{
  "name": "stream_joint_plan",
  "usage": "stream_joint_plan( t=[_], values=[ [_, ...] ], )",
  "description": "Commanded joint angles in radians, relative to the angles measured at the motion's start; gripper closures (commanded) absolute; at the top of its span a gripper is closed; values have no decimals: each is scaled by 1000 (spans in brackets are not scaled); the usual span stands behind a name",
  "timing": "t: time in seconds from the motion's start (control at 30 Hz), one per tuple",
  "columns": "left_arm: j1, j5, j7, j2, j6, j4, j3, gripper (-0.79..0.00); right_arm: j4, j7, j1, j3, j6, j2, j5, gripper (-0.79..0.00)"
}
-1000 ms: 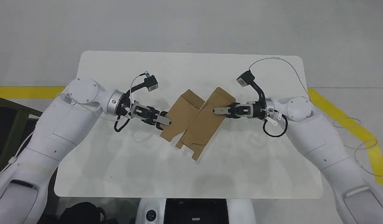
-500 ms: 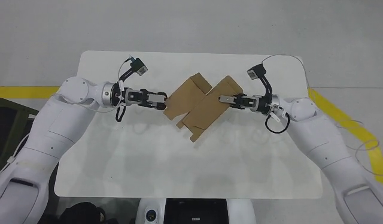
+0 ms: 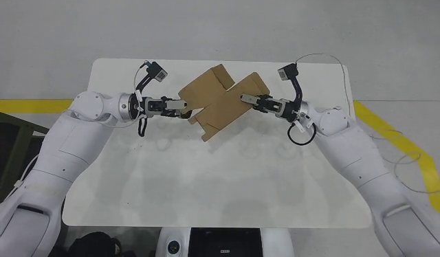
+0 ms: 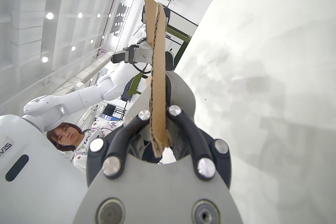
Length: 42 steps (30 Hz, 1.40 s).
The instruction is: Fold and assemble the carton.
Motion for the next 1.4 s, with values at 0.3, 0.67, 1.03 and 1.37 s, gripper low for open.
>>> stream_joint_plan(
  t=[0.3,0.67,1.03,1.37],
  values=[
    [8,-25,-35,-6,35,2,-39,-785,60,-87,11,2,-10,-30,-92,0],
    [27,-56,-79,0,79,-52,-103,-785,68,-91,-1,20,-8,-44,-121,0],
    [20,-18,-30,-11,49,-5,-131,-785,60,-59,-3,26,-8,-62,-117,0],
    [15,34,-4,-26,52,33,-122,-785,69,-40,-2,35,-12,-77,-116,0]
  ],
)
